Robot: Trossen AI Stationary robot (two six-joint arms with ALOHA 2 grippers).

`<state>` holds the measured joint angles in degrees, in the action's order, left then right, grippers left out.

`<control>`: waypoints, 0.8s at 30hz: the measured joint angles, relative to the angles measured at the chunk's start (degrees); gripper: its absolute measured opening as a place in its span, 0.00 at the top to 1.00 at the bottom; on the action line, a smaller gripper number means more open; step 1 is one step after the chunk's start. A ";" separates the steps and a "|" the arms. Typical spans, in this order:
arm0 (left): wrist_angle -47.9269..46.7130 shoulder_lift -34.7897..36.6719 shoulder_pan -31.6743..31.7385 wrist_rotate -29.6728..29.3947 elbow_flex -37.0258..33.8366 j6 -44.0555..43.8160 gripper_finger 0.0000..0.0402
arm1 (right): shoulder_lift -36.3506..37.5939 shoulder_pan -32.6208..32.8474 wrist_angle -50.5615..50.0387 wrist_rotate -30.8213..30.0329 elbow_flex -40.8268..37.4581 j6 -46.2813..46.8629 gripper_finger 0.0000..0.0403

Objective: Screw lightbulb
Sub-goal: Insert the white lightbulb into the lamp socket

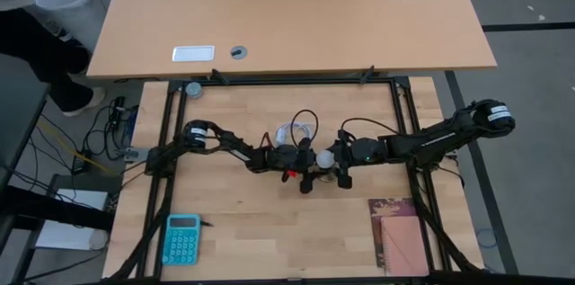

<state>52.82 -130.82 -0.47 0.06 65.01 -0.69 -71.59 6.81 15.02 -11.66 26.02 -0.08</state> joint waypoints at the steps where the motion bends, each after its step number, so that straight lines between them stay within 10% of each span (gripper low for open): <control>1: 0.07 0.00 -0.02 -0.01 0.00 -0.21 0.47 | 0.00 0.00 0.02 0.00 0.00 0.00 0.39; 24: -0.04 0.04 -1.16 -2.78 -0.04 -2.60 0.48 | 0.00 0.74 -0.30 -0.99 0.00 4.22 0.39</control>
<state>52.77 -130.78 -1.63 -2.72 64.97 -3.29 -71.59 7.54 14.72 -12.65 26.02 4.15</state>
